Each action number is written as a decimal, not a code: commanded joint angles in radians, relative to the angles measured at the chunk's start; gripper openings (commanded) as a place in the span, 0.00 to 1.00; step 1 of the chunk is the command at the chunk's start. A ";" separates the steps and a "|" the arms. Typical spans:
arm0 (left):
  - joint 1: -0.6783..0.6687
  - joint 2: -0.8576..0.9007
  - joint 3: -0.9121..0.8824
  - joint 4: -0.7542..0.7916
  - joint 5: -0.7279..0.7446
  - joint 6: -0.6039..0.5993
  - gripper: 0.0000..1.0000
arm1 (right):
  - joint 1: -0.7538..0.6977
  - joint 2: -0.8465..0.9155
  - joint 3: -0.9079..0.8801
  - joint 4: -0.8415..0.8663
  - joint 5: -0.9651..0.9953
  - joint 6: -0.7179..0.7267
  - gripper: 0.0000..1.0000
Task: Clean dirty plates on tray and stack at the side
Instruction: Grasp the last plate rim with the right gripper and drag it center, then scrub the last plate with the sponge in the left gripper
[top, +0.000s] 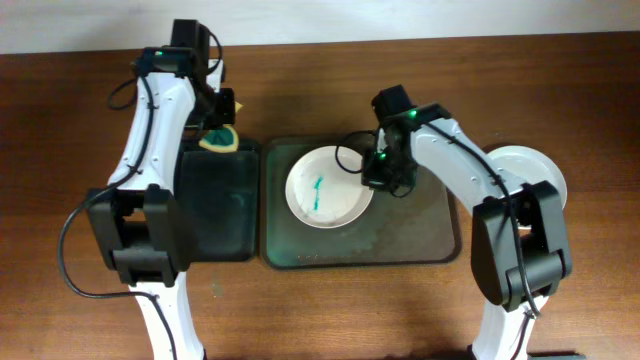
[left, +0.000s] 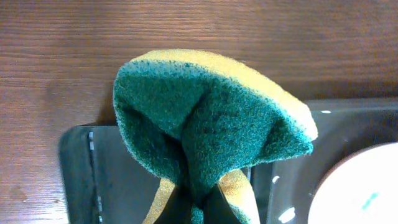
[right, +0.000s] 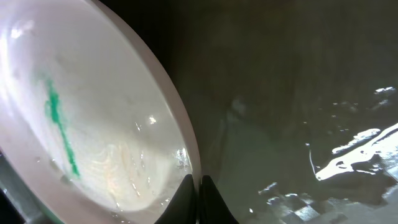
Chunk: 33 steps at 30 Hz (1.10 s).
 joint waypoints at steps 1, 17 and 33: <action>-0.061 -0.004 0.017 -0.002 0.050 0.001 0.00 | 0.013 -0.015 -0.041 0.043 0.056 0.090 0.04; -0.349 -0.003 -0.235 0.159 0.119 -0.012 0.00 | -0.007 0.026 -0.056 0.074 0.037 0.089 0.04; -0.373 0.000 -0.387 0.229 0.385 0.329 0.00 | -0.007 0.026 -0.056 0.078 0.033 0.090 0.04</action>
